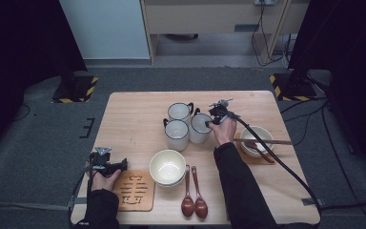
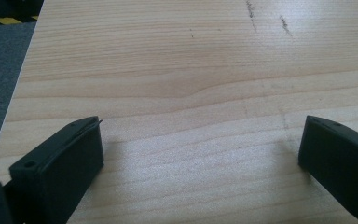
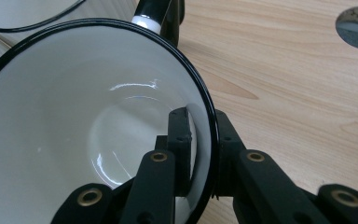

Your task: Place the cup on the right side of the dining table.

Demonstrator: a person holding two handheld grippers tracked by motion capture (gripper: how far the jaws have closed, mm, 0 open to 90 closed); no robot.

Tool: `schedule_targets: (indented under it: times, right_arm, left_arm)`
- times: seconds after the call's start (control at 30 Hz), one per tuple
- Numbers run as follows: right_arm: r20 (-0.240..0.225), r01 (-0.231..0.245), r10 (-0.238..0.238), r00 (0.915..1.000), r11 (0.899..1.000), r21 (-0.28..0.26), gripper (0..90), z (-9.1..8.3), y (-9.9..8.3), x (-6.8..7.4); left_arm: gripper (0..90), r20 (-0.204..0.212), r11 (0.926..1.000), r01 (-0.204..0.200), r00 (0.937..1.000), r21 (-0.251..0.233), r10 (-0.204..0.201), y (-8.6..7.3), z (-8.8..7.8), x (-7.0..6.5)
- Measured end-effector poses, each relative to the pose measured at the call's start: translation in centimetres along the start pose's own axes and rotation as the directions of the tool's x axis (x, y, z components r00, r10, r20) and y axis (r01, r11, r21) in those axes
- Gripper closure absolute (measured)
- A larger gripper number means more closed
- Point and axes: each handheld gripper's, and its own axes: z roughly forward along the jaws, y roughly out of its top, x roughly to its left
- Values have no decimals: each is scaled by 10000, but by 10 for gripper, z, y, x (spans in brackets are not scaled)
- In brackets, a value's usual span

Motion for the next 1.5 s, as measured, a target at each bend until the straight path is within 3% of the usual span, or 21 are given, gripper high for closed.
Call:
schedule_targets:
  times: [0.9, 1.5]
  right_arm:
    - [-762, -20, -5, 9971, 9995, -327, 827, -12, -6, -12]
    - [-740, -211, 116, 9972, 9914, -1290, 828, -49, -5, -35]
  left_arm:
    - [0, -3, 10000, -1, 10000, 1, 1, 0, 0, 0]
    - [0, -3, 10000, -2, 10000, 2, 2, 0, 0, 0]
